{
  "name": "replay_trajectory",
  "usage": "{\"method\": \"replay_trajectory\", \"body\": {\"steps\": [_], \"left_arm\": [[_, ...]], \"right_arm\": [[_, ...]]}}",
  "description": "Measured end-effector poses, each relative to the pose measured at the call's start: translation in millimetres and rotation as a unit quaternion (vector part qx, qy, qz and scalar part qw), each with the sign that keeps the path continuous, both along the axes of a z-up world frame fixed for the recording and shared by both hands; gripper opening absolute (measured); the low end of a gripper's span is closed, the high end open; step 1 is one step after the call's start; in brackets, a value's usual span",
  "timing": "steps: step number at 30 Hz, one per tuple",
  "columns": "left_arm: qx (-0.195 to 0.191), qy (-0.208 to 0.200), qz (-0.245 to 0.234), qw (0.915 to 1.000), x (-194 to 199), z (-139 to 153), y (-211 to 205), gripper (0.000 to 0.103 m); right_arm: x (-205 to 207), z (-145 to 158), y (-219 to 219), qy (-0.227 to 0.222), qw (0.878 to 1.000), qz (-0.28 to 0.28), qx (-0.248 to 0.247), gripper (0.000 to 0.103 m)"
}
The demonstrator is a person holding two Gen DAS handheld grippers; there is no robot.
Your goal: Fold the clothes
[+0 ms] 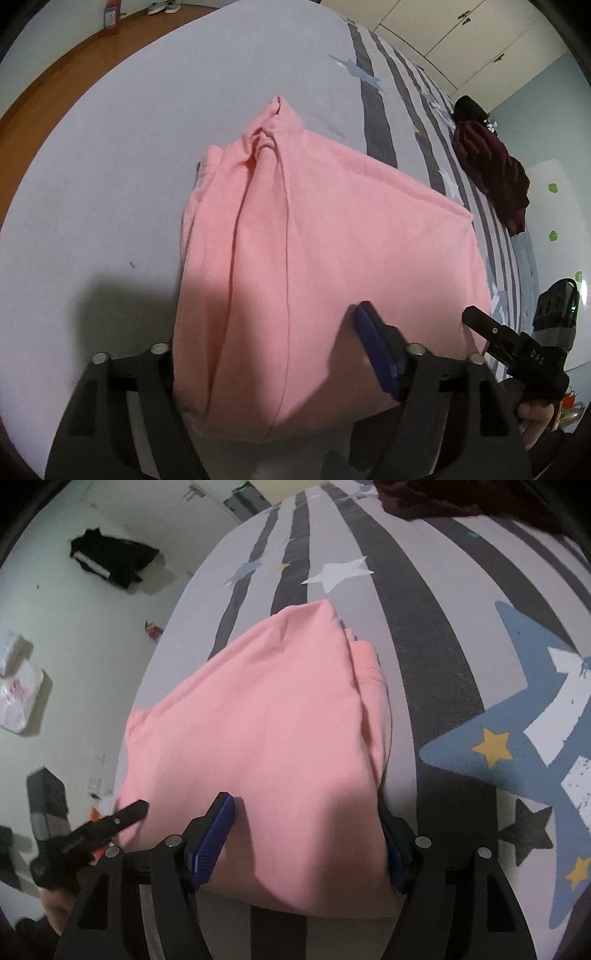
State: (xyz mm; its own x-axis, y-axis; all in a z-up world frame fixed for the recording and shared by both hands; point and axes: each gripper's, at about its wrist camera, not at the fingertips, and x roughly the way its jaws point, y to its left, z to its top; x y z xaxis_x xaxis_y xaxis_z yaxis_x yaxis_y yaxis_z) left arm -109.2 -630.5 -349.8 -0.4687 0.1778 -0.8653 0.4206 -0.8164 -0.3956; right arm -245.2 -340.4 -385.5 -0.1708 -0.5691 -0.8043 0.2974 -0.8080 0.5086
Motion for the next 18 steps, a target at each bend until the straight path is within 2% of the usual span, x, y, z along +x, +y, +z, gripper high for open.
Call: {"method": "replay_trajectory", "body": {"steps": [1, 2, 3, 4, 8, 13, 18], "left_arm": [[-0.009, 0.002, -0.003, 1.0, 2, 3, 2, 0.03], [-0.017, 0.004, -0.005, 0.9998, 5, 5, 4, 0.025], [-0.025, 0.004, -0.006, 0.9997, -1, 5, 9, 0.024], [-0.032, 0.005, -0.006, 0.9994, -10, 4, 15, 0.023], [-0.069, 0.005, 0.001, 0.9976, -7, 23, 22, 0.021], [-0.085, 0.048, 0.019, 0.9951, -17, 79, 16, 0.021], [-0.102, 0.099, 0.007, 0.9899, -78, 119, -10, 0.021]], "right_arm": [[-1, -1, 0, -0.001, 1.0, 0.001, -0.003, 0.064], [-2, -1, -1, 0.002, 1.0, 0.005, 0.0, 0.041], [-4, -1, -1, 0.003, 1.0, 0.015, -0.002, 0.028], [-7, -1, -1, -0.001, 1.0, 0.025, -0.01, 0.021], [-10, 10, -9, 0.017, 0.998, 0.062, 0.007, 0.017], [-29, 50, -13, 0.043, 0.997, 0.071, -0.006, 0.016], [-76, 93, -28, 0.077, 0.994, 0.071, -0.036, 0.016]]}}
